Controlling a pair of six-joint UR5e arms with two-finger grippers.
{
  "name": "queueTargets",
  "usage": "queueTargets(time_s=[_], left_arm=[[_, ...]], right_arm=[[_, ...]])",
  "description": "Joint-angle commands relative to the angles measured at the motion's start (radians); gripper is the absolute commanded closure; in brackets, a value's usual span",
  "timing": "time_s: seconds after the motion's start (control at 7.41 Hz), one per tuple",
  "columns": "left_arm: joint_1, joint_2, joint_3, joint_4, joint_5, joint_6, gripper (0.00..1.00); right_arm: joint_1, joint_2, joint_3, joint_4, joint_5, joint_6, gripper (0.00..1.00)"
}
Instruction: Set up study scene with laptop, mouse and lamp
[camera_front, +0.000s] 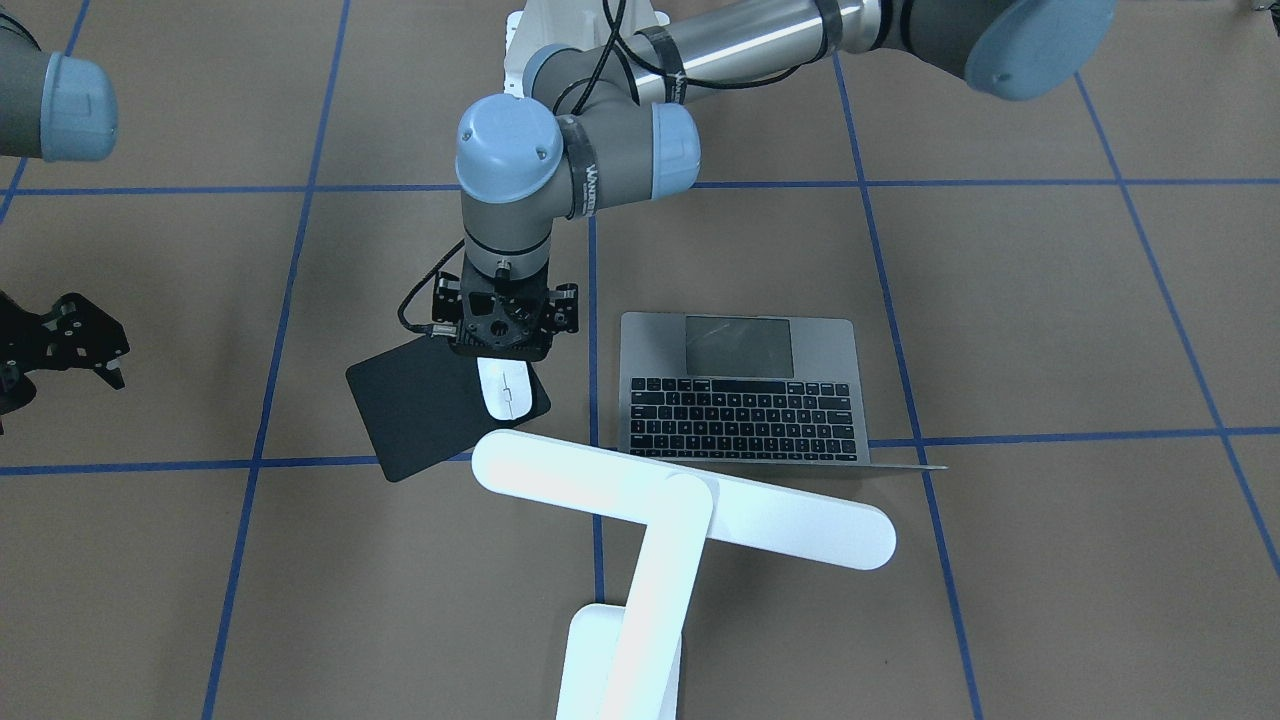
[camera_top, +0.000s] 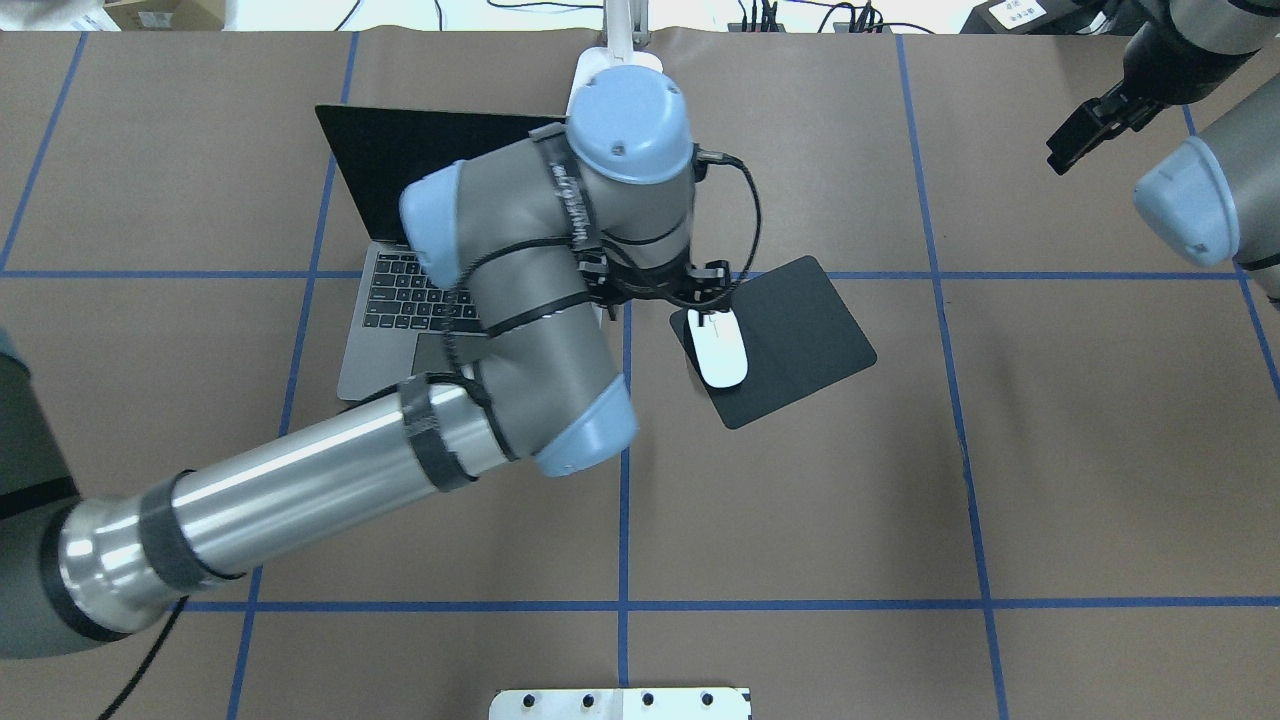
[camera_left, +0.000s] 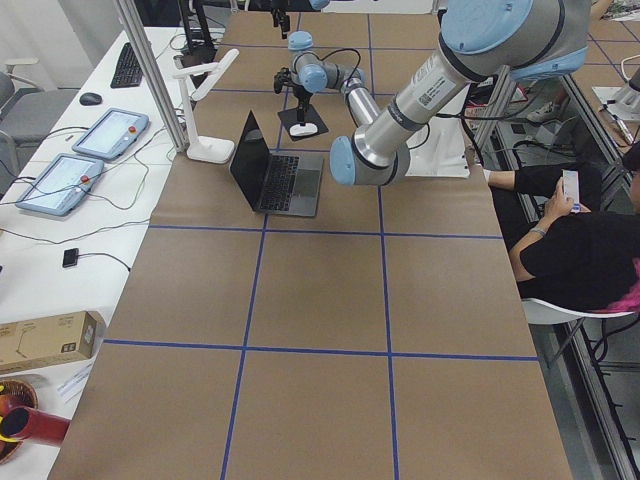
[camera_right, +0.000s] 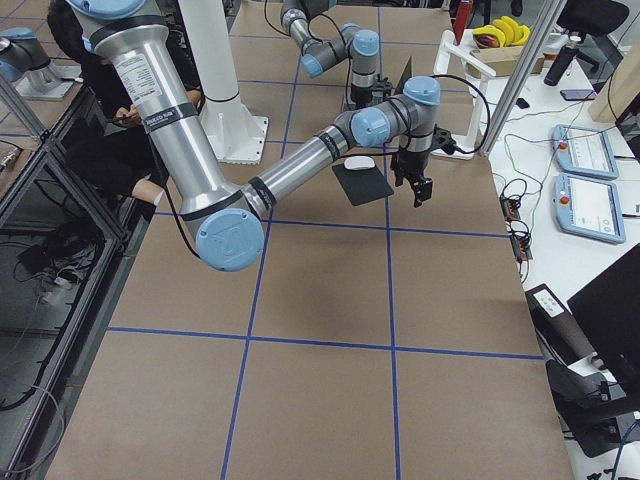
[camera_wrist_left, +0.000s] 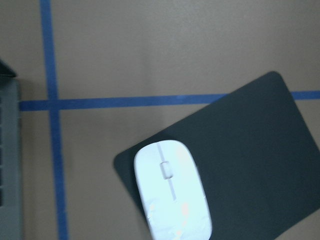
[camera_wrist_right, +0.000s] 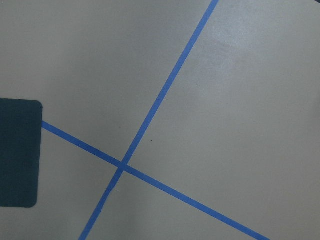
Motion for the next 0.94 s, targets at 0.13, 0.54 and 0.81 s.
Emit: queueTargets(time_s=[0.13,0.54,0.81], left_arm=[[-0.207,0.299,-0.345,0.23,-0.065,0.439,0.01],[-0.492,0.52,-0.338,0.218,-0.181,0.888,0.01],[-0.681,0.577,-0.218,0.214,-0.274,1.123,0.01]], right_arm=[[0.024,-0.026,0.005,0.004,-0.002,-0.007,0.0],[0.045,-0.202,0.006,0.21,-0.005,-0.012,0.0],[0.133,-0.256,-0.03,0.265,0.025,-0.006,0.0]])
